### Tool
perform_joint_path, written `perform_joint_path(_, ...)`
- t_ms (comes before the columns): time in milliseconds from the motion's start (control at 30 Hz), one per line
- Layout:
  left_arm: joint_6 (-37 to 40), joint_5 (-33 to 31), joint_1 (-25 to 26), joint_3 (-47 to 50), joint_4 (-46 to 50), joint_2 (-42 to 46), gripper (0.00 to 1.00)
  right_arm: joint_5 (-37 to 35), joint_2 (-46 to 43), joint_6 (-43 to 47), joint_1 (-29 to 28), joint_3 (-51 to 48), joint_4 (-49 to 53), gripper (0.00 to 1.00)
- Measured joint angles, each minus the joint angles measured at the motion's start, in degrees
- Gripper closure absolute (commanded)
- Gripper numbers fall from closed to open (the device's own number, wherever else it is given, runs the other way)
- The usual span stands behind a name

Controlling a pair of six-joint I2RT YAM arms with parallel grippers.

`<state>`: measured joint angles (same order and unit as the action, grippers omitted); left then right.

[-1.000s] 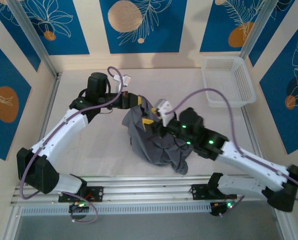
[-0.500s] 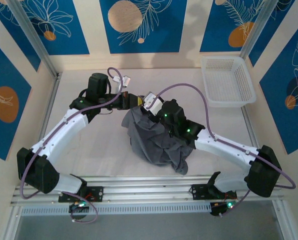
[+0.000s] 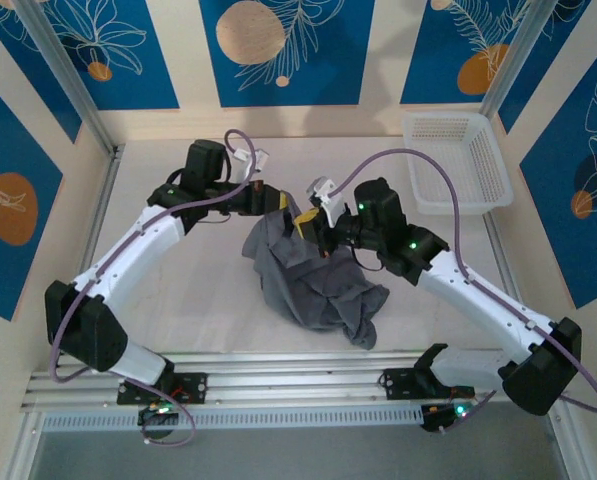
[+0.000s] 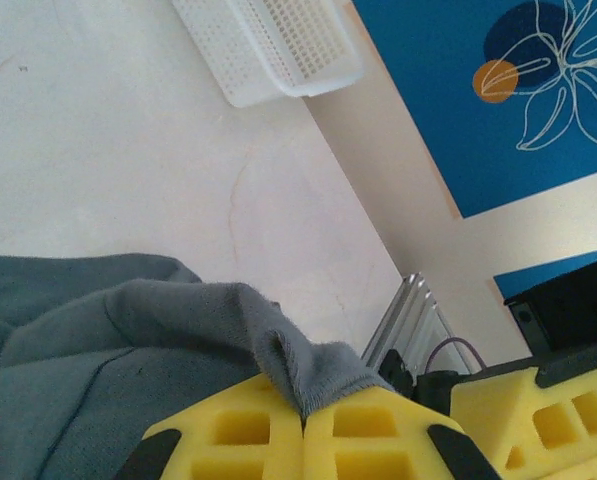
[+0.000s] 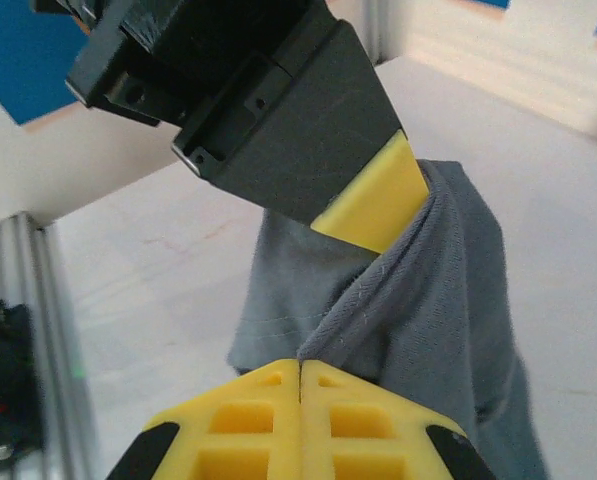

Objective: Fold the inside-out t-shirt

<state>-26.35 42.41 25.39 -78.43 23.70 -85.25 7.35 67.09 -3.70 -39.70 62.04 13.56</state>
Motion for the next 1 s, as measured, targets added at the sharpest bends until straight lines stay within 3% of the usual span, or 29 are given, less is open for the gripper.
perform_joint_path(67, 2.3, -0.9, -0.2, 0.0, 1.3, 0.0, 0.52, 4.4, 0.0, -3.2, 1.0, 0.0, 0.5, 1.0)
perform_joint_path(167, 6.1, -3.3, -1.0, 0.5, 2.5, 0.5, 0.39, 8.9, 0.8, -8.6, 2.8, 0.9, 2.4, 1.0)
perform_joint_path(400, 16.5, -15.2, 0.4, 10.3, 3.2, 16.0, 0.37, 13.7, 3.7, -17.8, 7.9, 2.4, 3.1, 1.0)
perform_joint_path(567, 19.4, -24.9, 9.5, 20.5, 0.1, 25.7, 0.39, 16.2, 3.8, -20.0, 7.9, 2.4, 3.1, 1.0)
perform_joint_path(733, 15.9, -36.6, 16.5, 27.0, -4.1, 23.4, 0.33, 18.1, 4.3, -21.0, 7.9, 2.5, 3.0, 1.0)
perform_joint_path(1000, 12.1, -49.4, 23.1, 26.4, -12.3, 13.6, 0.14, 18.6, 4.8, -22.3, 7.8, 3.3, 3.4, 1.0)
